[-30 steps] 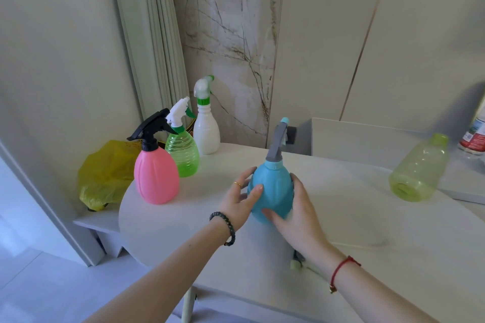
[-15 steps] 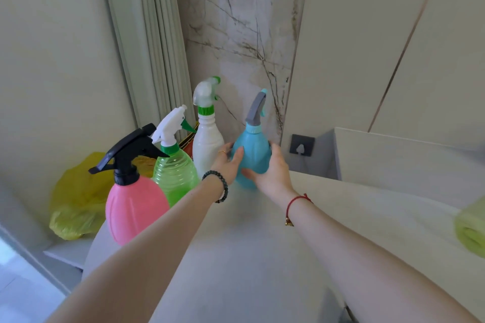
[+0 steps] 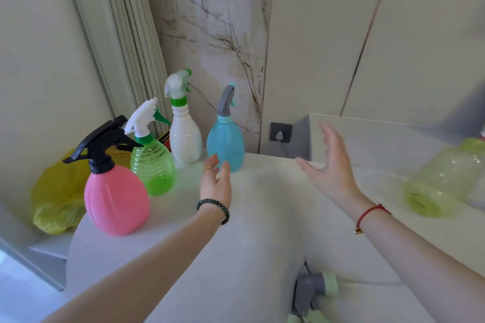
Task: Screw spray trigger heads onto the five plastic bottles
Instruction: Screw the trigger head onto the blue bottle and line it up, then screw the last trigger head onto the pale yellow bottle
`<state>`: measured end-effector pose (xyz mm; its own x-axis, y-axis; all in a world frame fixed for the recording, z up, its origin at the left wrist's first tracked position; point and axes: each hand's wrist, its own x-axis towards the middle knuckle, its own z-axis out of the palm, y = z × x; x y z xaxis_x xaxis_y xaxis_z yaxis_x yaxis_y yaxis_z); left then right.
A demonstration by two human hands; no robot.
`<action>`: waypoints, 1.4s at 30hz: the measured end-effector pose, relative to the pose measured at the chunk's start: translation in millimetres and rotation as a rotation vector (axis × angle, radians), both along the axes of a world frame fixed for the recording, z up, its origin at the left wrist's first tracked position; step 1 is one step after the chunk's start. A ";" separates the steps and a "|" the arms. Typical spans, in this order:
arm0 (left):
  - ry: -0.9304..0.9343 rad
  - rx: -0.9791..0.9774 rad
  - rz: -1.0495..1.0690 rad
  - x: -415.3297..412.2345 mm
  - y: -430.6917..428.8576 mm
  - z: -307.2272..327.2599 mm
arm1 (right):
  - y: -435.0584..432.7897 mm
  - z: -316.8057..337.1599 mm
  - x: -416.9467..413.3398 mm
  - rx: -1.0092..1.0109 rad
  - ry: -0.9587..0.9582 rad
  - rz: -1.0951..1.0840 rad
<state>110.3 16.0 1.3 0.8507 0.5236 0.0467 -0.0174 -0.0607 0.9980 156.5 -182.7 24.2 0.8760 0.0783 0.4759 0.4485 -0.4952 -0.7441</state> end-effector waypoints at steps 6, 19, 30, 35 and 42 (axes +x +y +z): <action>-0.073 0.054 -0.298 -9.8 -82.7 22.2 | -130.9 22.8 -23.0 -0.116 -0.216 -0.407; -0.006 0.088 -0.565 -22.4 -128.2 25.4 | -199.2 -7.2 -13.1 0.099 0.299 -0.552; -0.048 0.275 -0.683 -73.2 -66.3 25.0 | -31.4 31.5 -111.1 -0.086 0.246 0.328; 0.014 0.307 -0.573 -100.8 -33.2 12.3 | -25.8 13.7 -124.5 -0.635 0.425 0.429; 0.061 0.273 -0.482 -117.5 -8.2 3.4 | -45.0 -15.1 -146.7 -1.072 0.266 0.320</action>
